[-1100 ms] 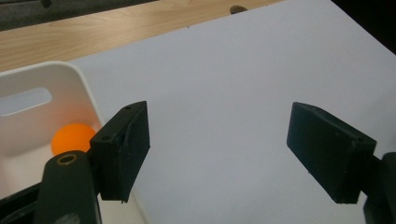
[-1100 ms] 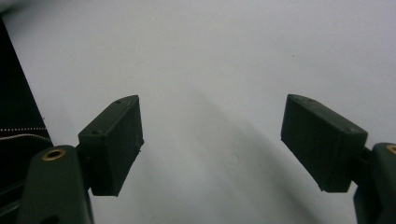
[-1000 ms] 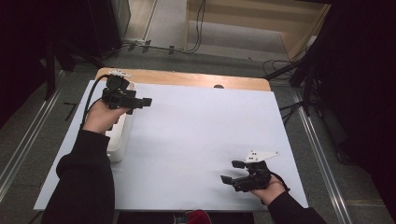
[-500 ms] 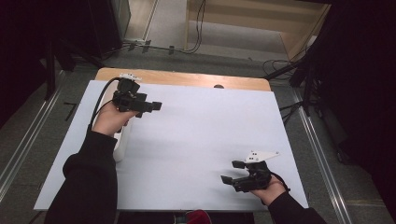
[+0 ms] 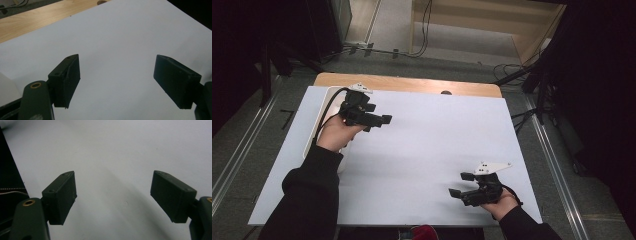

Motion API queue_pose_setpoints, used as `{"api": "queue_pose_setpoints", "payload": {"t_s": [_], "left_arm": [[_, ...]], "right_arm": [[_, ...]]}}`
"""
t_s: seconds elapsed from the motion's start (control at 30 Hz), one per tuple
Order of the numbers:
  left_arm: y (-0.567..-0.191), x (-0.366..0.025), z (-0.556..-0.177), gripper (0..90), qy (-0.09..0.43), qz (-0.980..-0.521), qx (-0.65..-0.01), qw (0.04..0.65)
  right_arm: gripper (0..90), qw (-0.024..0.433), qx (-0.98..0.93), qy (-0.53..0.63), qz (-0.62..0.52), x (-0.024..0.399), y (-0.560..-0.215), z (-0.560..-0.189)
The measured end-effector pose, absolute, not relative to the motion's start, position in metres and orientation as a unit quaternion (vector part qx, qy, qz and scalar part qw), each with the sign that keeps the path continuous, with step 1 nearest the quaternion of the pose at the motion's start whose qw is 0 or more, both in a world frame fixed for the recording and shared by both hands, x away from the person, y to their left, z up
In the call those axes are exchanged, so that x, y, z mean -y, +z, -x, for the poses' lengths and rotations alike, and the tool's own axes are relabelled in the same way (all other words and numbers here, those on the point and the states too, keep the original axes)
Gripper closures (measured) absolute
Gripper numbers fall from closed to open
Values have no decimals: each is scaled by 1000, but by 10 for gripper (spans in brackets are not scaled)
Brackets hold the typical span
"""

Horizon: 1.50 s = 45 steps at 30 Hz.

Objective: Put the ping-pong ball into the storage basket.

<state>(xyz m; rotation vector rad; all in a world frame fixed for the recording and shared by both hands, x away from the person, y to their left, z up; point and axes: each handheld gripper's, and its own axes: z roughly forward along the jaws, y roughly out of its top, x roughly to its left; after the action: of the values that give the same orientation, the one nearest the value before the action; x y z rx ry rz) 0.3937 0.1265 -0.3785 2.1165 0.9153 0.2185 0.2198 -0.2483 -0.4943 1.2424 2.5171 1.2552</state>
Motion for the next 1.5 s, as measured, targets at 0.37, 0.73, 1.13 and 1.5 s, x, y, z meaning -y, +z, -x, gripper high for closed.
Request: {"api": "queue_pose_setpoints", "payload": {"t_s": [0.37, 0.73, 1.13, 1.5], "left_arm": [[-389, -126, -382, 218, 76, -839, -355, 406], [-397, -126, -368, 218, 81, -842, -344, 408], [-407, -130, -353, 218, 84, -842, -333, 416], [-414, -132, -342, 218, 82, -841, -325, 424]], "right_arm": [[195, 33, -819, 407, -402, 248, -495, -219], [195, 33, -819, 407, -402, 248, -495, -219], [195, 32, -820, 406, -402, 248, -495, -219], [195, 31, -821, 405, -401, 248, -495, -219]]}}
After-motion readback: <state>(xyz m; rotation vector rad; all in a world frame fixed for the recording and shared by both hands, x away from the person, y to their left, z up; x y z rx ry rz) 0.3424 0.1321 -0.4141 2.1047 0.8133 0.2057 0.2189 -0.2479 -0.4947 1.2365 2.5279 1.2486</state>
